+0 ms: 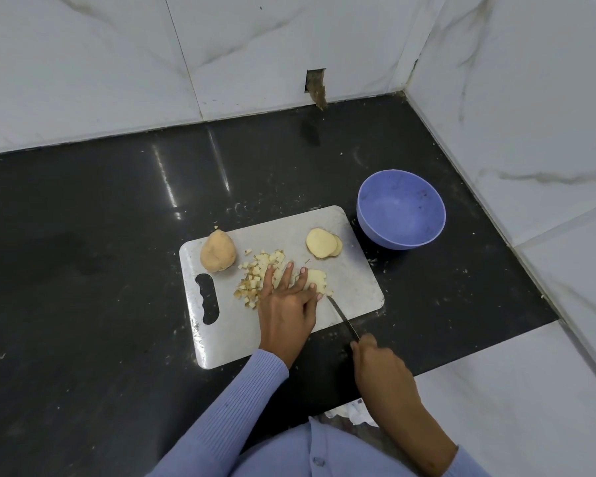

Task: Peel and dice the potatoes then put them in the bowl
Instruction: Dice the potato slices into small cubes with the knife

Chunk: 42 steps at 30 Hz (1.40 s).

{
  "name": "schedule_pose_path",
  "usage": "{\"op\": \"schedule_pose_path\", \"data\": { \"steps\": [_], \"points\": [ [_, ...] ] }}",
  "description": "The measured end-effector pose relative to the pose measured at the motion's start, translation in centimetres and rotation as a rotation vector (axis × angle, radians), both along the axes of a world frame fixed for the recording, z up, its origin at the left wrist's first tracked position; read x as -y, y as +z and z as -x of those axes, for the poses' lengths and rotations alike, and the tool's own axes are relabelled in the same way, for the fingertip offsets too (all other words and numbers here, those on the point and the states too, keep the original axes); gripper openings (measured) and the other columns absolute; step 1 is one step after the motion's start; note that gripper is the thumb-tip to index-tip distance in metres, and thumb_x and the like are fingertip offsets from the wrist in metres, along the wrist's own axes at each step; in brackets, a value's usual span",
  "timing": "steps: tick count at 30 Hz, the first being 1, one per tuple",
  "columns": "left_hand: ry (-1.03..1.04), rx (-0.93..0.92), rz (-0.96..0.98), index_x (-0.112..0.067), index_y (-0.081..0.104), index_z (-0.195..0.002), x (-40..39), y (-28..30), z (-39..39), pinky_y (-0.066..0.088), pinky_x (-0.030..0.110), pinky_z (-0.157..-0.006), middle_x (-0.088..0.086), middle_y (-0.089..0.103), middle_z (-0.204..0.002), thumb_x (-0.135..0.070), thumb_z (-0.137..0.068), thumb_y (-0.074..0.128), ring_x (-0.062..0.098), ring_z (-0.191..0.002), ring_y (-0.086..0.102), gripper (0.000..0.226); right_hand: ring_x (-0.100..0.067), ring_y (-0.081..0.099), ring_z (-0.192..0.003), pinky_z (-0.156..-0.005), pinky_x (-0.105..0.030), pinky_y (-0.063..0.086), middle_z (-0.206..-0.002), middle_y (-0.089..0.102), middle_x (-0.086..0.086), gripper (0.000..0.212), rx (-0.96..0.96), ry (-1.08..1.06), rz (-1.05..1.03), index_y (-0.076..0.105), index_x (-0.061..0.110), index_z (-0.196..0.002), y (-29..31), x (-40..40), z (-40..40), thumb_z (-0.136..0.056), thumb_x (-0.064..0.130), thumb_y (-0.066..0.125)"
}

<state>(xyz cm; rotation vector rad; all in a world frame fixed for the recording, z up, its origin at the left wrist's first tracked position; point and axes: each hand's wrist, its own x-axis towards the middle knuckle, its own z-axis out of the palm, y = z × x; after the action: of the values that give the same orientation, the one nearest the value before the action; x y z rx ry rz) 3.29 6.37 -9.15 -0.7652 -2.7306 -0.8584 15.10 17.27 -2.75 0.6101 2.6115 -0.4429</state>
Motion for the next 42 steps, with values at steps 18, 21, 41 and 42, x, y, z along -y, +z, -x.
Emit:
{"op": "schedule_pose_path", "data": {
  "steps": [18, 21, 41, 42],
  "points": [
    [0.025, -0.028, 0.008, -0.017, 0.077, -0.077, 0.6, -0.1, -0.2, 0.015, 0.044, -0.115, 0.008, 0.071, -0.102, -0.024, -0.082, 0.065, 0.030, -0.114, 0.060, 0.015, -0.028, 0.062, -0.092, -0.069, -0.032, 0.043, -0.101, 0.063, -0.011, 0.034, -0.090, 0.026, -0.025, 0.045, 0.008, -0.109, -0.3, 1.3, 5.7, -0.104, 0.032, 0.021],
    [0.036, -0.004, 0.010, -0.019, 0.077, -0.075, 0.4, 0.1, -0.2, 0.015, 0.046, -0.116, 0.008, 0.072, -0.101, -0.026, -0.082, 0.061, 0.030, -0.116, 0.059, 0.019, -0.025, 0.064, -0.093, -0.069, -0.030, 0.043, -0.102, 0.064, -0.009, 0.031, -0.053, 0.026, -0.041, 0.045, 0.010, -0.110, -0.4, 1.4, 3.6, -0.105, 0.029, 0.021],
    [0.007, -0.010, -0.027, -0.018, 0.077, -0.077, 1.5, 0.3, -0.3, 0.009, 0.043, -0.118, 0.007, 0.071, -0.103, -0.030, -0.086, 0.057, 0.028, -0.116, 0.059, 0.025, -0.029, 0.060, -0.087, -0.068, -0.034, 0.042, -0.095, 0.062, -0.012, 0.039, -0.150, -0.012, 0.095, 0.049, 0.007, -0.102, 0.2, 1.5, 6.5, -0.103, 0.036, 0.024],
    [0.010, -0.005, -0.021, -0.019, 0.077, -0.076, 1.4, 0.3, -0.3, 0.009, 0.042, -0.118, 0.006, 0.072, -0.102, -0.030, -0.085, 0.056, 0.028, -0.115, 0.059, 0.025, -0.029, 0.060, -0.089, -0.070, -0.034, 0.043, -0.097, 0.062, -0.012, 0.039, -0.142, -0.010, 0.094, 0.049, 0.007, -0.104, 0.1, 1.7, 6.6, -0.103, 0.036, 0.023]
  ]
}}
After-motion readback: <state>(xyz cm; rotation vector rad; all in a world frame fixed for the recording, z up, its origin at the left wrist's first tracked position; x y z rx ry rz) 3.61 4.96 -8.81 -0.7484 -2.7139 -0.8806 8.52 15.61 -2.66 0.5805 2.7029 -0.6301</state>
